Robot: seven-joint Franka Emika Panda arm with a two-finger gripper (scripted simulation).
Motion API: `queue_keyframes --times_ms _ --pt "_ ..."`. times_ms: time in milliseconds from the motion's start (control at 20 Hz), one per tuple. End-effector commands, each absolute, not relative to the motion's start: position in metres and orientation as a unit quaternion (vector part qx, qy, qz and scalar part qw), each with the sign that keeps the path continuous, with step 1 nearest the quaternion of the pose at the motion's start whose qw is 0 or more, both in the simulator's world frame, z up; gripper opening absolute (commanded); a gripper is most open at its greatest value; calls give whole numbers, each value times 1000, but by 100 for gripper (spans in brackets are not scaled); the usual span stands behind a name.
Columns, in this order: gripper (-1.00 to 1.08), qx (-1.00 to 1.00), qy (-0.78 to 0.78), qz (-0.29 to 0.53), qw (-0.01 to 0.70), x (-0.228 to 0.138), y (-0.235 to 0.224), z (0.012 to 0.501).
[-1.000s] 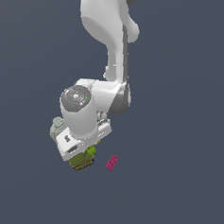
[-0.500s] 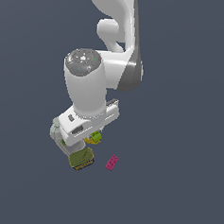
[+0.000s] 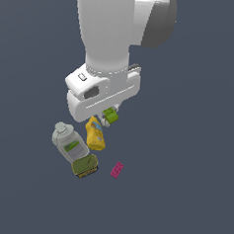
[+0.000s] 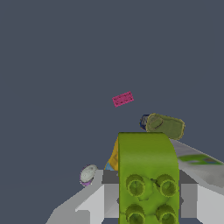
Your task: Pick up a designated object from a clutter of objects.
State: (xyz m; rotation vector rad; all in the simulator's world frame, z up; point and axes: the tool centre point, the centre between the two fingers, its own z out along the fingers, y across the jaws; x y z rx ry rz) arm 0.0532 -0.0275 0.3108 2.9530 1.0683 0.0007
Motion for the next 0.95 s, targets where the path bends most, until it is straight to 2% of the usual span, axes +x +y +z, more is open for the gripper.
queue_keyframes --times_ms 0,450,900 --pt "-100 940 340 0 1 46 -20 338" --pt "-100 940 340 0 1 30 1 407" --pt "-100 940 340 0 0 27 7 428"
